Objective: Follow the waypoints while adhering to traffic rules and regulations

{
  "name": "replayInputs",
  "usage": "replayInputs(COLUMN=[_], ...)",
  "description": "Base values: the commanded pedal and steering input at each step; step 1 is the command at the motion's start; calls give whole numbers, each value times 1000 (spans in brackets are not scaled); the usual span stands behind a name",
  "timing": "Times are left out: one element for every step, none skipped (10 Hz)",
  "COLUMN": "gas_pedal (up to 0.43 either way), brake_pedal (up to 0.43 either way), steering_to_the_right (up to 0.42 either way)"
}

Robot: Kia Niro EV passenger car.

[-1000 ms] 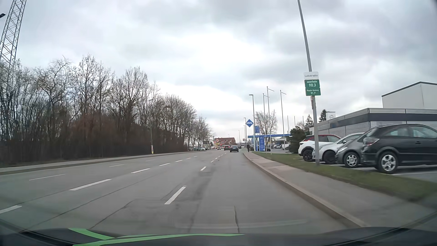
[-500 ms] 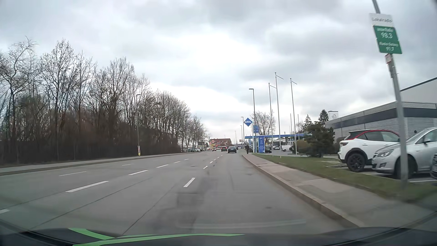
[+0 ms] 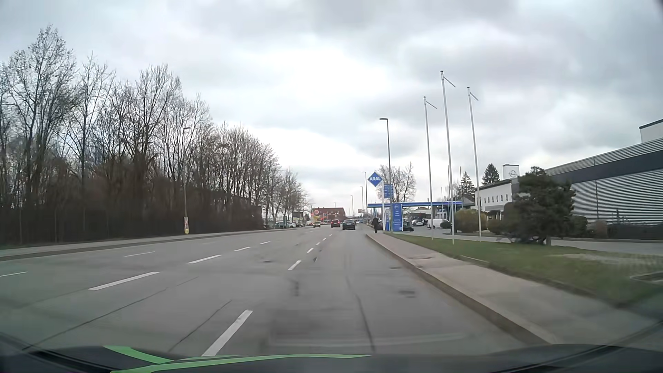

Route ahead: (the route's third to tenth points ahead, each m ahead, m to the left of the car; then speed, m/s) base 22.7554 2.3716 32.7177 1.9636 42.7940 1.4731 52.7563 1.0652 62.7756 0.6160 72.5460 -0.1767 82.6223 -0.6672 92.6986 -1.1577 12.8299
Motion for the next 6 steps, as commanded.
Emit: replayInputs(gas_pedal=[110, 110, 110, 110, 110, 110], brake_pedal=[0, 0, 0, 0, 0, 0], steering_to_the_right=[9, 8, 8, 7, 7, 7])
